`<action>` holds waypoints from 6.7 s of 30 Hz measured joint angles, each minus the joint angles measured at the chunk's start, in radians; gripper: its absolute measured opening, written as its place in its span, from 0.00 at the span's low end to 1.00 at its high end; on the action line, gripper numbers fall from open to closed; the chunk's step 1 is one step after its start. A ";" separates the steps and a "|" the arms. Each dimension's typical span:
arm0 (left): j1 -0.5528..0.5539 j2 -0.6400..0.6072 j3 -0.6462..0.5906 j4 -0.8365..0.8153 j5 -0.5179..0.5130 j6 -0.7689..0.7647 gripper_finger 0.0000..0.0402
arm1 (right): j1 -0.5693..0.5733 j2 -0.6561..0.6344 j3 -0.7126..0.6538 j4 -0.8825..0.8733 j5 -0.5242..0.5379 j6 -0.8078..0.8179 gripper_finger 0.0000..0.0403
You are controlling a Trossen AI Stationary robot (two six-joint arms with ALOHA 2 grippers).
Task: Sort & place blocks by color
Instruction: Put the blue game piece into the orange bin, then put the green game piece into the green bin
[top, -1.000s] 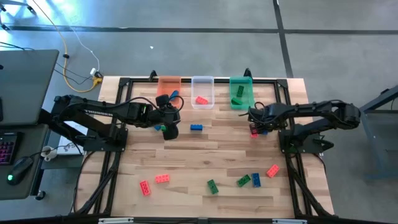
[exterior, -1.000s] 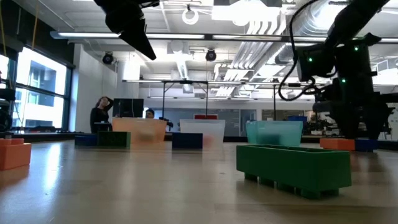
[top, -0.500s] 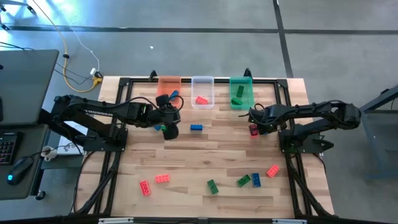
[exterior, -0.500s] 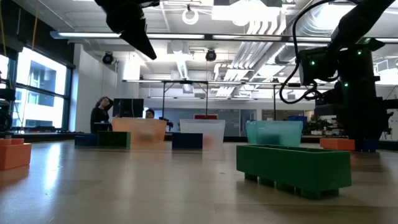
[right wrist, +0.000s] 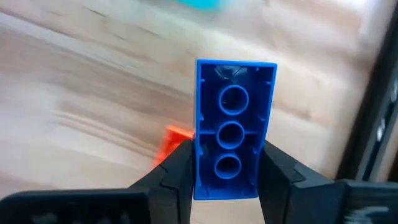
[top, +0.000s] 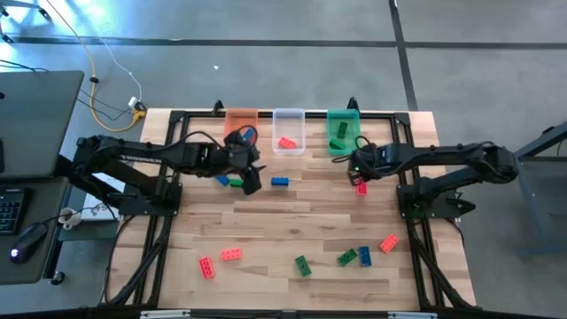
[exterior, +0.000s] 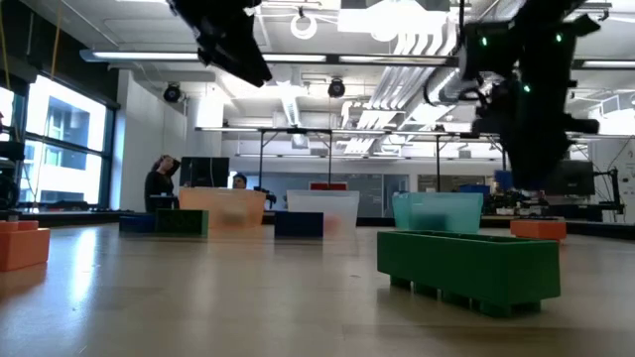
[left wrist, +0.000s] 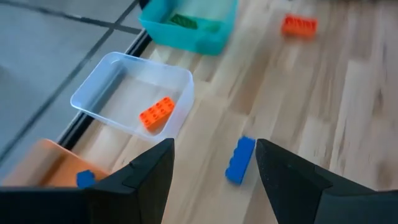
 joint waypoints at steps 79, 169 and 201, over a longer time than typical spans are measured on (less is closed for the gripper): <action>0.285 0.084 -0.001 0.326 0.293 -0.353 0.53 | 0.140 0.549 0.573 0.851 0.327 -1.073 0.26; 0.683 0.229 -0.001 -0.017 0.321 0.141 0.31 | 0.321 0.547 0.571 0.368 -0.156 -0.479 0.64; 0.673 0.228 0.000 0.013 0.410 0.179 0.50 | 0.712 0.547 0.571 -0.010 -0.330 -0.423 0.64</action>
